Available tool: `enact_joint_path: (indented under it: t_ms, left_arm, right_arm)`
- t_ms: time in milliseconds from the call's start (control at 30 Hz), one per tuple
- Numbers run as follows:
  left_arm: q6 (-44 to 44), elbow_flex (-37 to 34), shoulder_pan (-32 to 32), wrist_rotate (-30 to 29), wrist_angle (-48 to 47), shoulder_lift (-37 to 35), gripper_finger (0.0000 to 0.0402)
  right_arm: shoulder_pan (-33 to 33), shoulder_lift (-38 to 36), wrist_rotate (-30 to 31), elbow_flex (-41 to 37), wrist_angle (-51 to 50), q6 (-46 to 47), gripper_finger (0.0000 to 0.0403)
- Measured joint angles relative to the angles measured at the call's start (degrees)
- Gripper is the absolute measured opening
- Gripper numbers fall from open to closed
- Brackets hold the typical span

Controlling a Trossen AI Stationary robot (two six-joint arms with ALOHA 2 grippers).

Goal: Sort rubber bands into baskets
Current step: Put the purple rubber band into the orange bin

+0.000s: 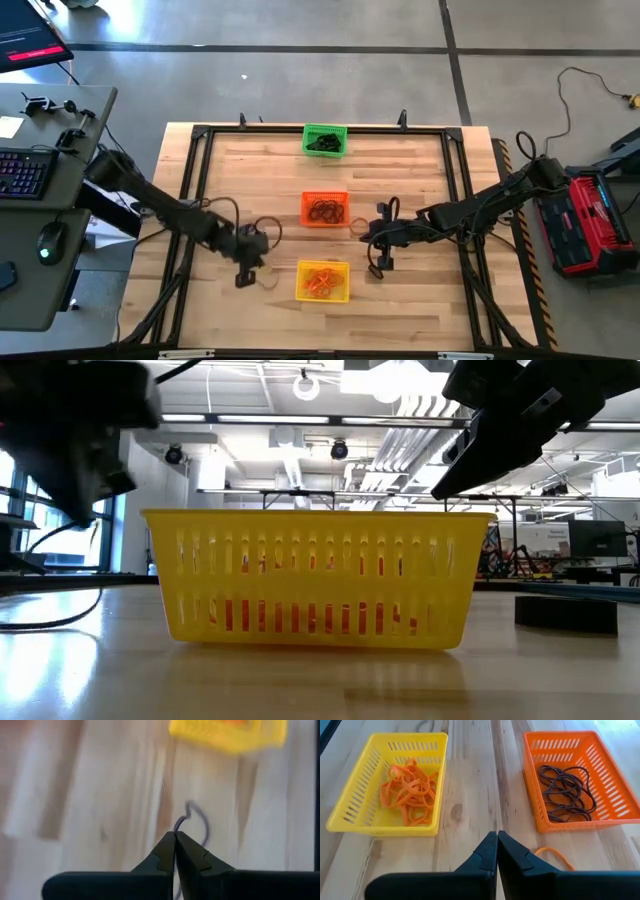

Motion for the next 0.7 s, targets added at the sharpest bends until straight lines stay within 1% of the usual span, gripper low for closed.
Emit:
enact_joint_path:
  t_ms: [233,367,533,700]
  left_arm:
    - [9.3,0.1,8.4,-0.1,2.5,-4.5,0.0000]
    - [12.7,0.3,13.6,-0.8,5.0,-5.1,0.0000]
    - [20.5,5.1,19.6,-1.0,5.1,-3.3,0.0000]
    - [28.3,12.5,24.0,-1.0,4.9,-1.1,0.0000]
  right_arm:
    - [0.0,0.0,0.0,0.0,0.0,0.8,0.0000]
    - [0.0,0.0,0.0,0.0,0.1,1.6,0.0000]
    - [0.0,0.0,0.0,0.0,0.5,1.7,0.0000]
    - [0.0,0.0,0.0,0.0,0.6,1.6,0.0000]
